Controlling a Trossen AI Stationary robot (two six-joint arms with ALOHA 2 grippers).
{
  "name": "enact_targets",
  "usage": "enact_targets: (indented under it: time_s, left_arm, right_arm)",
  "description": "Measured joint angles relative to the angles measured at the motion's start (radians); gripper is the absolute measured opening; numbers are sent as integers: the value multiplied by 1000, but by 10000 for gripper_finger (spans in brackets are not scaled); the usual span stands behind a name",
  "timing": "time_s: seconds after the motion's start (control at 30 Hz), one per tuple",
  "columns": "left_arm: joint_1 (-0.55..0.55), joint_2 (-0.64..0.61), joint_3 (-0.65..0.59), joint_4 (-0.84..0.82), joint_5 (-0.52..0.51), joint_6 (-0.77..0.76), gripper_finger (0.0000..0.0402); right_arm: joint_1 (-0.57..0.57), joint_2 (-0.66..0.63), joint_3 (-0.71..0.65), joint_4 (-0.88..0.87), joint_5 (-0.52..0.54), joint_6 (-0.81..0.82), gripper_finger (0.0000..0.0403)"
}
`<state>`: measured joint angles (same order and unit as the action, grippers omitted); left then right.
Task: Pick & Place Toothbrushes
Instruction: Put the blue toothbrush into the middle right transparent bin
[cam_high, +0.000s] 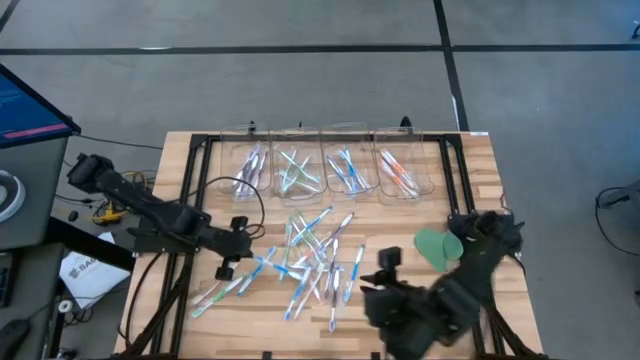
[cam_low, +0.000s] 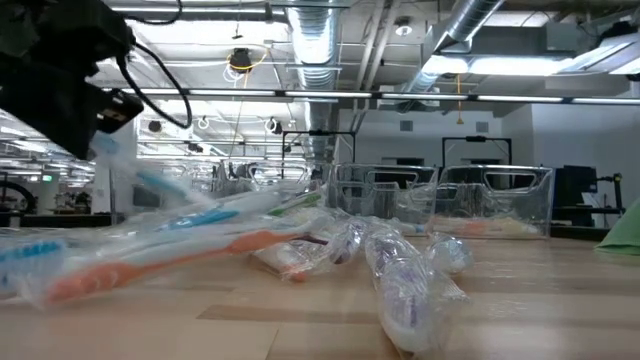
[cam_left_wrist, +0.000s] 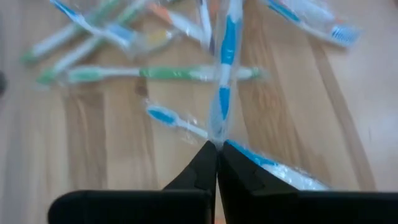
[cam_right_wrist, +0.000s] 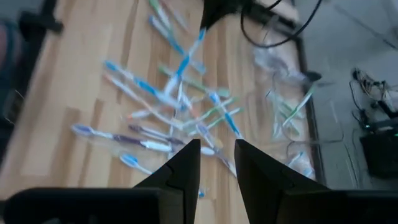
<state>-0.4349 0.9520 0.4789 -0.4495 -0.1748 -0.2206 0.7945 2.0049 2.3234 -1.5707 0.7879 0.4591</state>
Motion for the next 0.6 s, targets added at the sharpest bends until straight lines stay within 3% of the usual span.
enact_targets:
  time_s: [0.17,0.37,0.6]
  left_arm:
    - [-15,-67,0,-4,-39,0,0]
    - [-15,-96,0,-6,-72,5,0]
    - [-13,-95,0,-7,-85,29,0]
  right_arm:
    - [109,-97,-85,0,109,105,93]
    - [221,-223,-311,0,277,367,93]
    - [244,-294,-568,-1,313,542,93]
